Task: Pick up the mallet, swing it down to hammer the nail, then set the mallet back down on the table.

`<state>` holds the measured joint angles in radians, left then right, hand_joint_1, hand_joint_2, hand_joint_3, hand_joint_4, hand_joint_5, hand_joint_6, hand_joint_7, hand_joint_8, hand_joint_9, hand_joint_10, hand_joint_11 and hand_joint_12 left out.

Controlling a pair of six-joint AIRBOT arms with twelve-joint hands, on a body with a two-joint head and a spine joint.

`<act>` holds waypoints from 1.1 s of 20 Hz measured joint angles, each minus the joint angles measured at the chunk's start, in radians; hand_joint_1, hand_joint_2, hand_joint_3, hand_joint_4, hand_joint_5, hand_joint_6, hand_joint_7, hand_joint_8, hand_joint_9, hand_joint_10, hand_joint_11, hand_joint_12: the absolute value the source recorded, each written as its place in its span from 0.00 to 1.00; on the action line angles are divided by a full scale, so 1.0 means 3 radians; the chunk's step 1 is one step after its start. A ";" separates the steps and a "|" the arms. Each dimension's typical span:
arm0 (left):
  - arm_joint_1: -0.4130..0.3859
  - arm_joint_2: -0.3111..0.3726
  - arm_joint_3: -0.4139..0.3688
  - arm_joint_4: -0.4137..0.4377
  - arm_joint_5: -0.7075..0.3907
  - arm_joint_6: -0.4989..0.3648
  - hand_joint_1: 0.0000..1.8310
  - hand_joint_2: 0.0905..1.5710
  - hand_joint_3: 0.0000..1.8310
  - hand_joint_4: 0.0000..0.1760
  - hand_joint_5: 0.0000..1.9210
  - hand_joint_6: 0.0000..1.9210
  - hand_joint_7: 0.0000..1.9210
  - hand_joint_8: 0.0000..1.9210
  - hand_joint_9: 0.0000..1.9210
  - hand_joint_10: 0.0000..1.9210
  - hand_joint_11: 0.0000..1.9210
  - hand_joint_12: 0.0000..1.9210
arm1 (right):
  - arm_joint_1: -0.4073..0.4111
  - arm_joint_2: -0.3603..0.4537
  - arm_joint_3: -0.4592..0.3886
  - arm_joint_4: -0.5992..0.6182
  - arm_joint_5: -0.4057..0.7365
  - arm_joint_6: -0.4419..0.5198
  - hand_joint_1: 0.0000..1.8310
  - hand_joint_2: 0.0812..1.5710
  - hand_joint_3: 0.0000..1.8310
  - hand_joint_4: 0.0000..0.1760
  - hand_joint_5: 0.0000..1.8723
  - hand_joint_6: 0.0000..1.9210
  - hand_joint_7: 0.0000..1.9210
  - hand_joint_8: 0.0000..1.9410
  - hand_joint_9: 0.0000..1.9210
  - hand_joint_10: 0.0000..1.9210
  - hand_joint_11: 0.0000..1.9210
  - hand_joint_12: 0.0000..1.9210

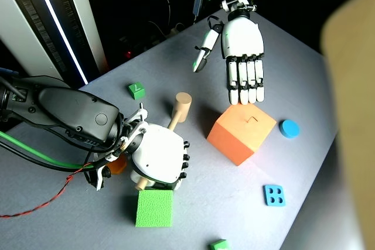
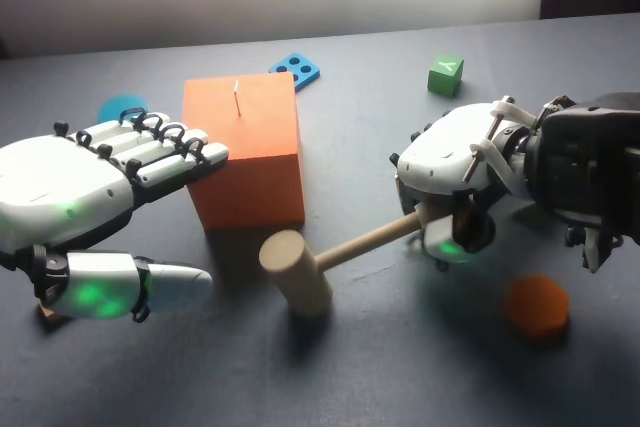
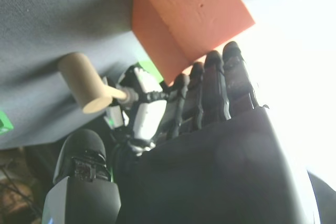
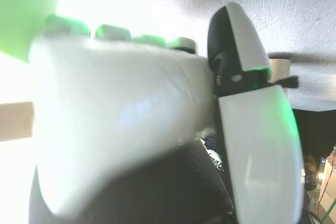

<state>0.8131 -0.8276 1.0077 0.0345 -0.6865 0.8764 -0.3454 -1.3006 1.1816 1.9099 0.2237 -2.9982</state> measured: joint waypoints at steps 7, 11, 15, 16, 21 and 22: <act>0.0015 -0.0008 0.0000 -0.0020 -0.0022 -0.0008 0.00 0.73 0.00 0.00 0.01 0.00 0.01 0.00 0.00 0.00 0.00 0.00 | 0.0001 0.0072 -0.0095 -0.0006 -0.0027 -0.0024 0.16 1.00 0.04 0.00 0.65 1.00 0.77 1.00 0.80 1.00 0.85 1.00; 0.0015 -0.0014 0.0000 -0.0028 -0.0024 -0.0008 0.00 0.73 0.00 0.00 0.01 0.00 0.00 0.00 0.00 0.00 0.00 0.00 | 0.0041 0.0202 -0.0229 -0.0006 -0.0010 -0.0034 0.25 1.00 0.03 0.00 0.64 1.00 0.74 1.00 0.78 1.00 0.84 1.00; 0.0019 -0.0014 0.0000 -0.0027 -0.0023 -0.0010 0.00 0.73 0.00 0.00 0.00 0.00 0.00 0.00 0.00 0.00 0.00 0.00 | 0.0153 0.0495 -0.0490 -0.0008 -0.0067 -0.0036 0.29 1.00 0.02 0.00 0.63 1.00 0.73 1.00 0.77 1.00 0.84 1.00; 0.0018 -0.0014 0.0000 -0.0028 -0.0023 -0.0018 0.00 0.73 0.00 0.00 0.01 0.00 0.00 0.00 0.00 0.00 0.00 0.00 | 0.0186 0.0601 -0.0556 -0.0006 -0.0113 -0.0037 0.30 1.00 0.02 0.00 0.65 1.00 0.75 1.00 0.79 1.00 0.85 1.00; 0.0019 -0.0014 0.0000 -0.0031 -0.0024 -0.0020 0.00 0.73 0.00 0.00 0.01 0.00 0.00 0.00 0.00 0.00 0.00 0.00 | 0.0409 0.0971 -0.0605 -0.0036 -0.0360 0.0018 0.30 1.00 0.02 0.00 0.66 1.00 0.76 1.00 0.81 1.00 0.88 1.00; 0.0019 -0.0014 0.0000 -0.0031 -0.0024 -0.0020 0.00 0.73 0.00 0.00 0.01 0.00 0.00 0.00 0.00 0.00 0.00 0.00 | 0.0434 0.0978 -0.0601 -0.0037 -0.0361 0.0019 0.30 1.00 0.02 0.00 0.66 1.00 0.76 1.00 0.81 1.00 0.88 1.00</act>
<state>0.8188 -0.8318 1.0077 0.0254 -0.6937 0.8703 -0.2153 -1.0073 1.0012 1.8988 0.1154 -2.9925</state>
